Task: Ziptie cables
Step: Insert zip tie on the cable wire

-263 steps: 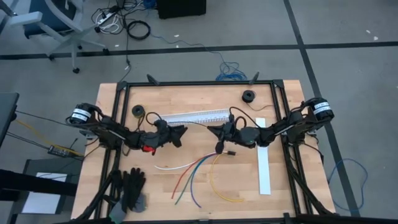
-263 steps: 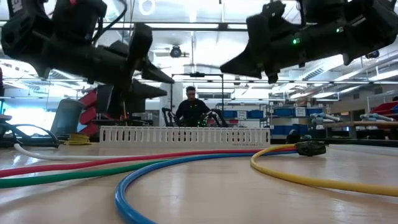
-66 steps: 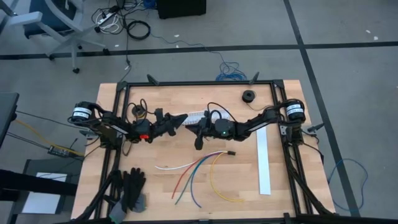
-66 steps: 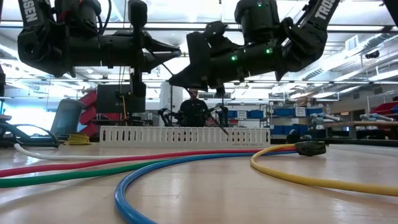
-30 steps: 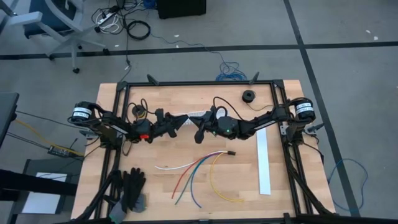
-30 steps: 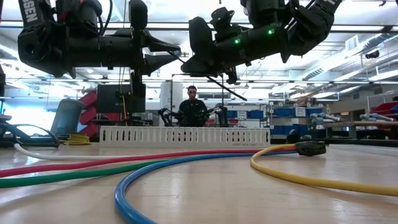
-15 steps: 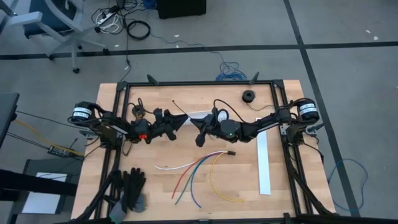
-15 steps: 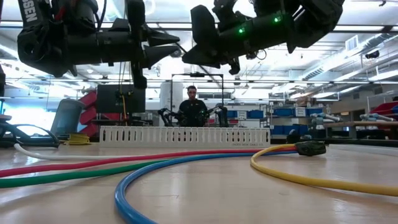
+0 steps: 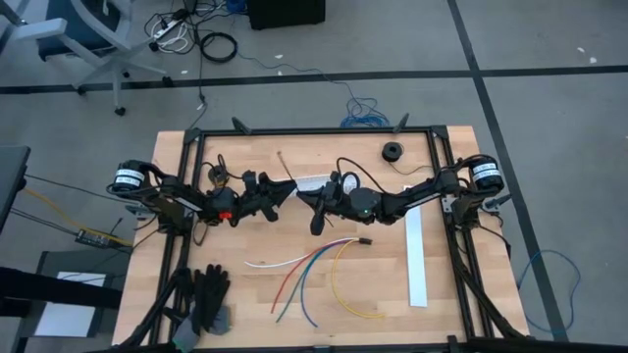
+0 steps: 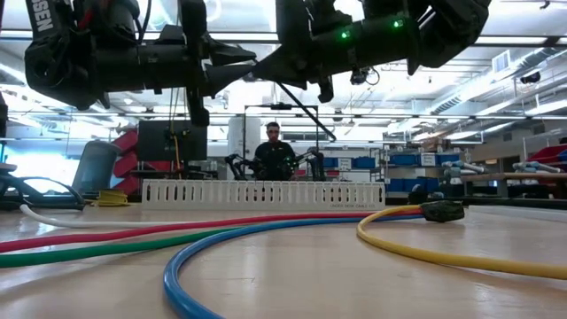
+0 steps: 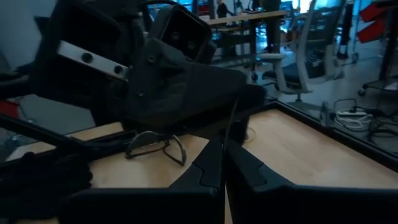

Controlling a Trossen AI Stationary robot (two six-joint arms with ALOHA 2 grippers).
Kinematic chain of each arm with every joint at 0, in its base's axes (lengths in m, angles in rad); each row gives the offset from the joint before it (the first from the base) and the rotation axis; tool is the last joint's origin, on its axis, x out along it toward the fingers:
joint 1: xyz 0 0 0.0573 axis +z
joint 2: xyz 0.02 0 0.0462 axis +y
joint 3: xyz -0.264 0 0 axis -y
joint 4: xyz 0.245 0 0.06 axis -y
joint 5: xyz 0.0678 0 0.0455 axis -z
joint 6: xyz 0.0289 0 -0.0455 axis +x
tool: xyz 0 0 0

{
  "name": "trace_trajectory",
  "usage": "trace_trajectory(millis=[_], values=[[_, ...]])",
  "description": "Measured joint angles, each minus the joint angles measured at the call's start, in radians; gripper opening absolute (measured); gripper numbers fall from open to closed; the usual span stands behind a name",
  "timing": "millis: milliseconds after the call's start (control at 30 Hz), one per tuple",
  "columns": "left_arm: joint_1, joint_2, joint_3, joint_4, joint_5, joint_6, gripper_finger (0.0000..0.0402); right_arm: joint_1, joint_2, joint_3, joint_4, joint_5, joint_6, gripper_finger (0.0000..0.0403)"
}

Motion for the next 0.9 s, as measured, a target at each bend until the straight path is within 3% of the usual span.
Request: trace_trajectory(millis=[467,733,900], values=[[0.0,0.0,0.0,0.042,0.051,0.0,0.0051,-0.005,0.0,0.0,-0.019,-0.004,0.02,0.0],[0.0,0.0,0.0,0.041,0.064,-0.026,0.0007,-0.006,0.0,0.0,-0.02,0.012,0.019,0.0],[0.0,0.0,0.0,0.039,0.066,-0.082,0.0001,-0.006,0.0,0.0,-0.02,0.012,0.018,0.0]])
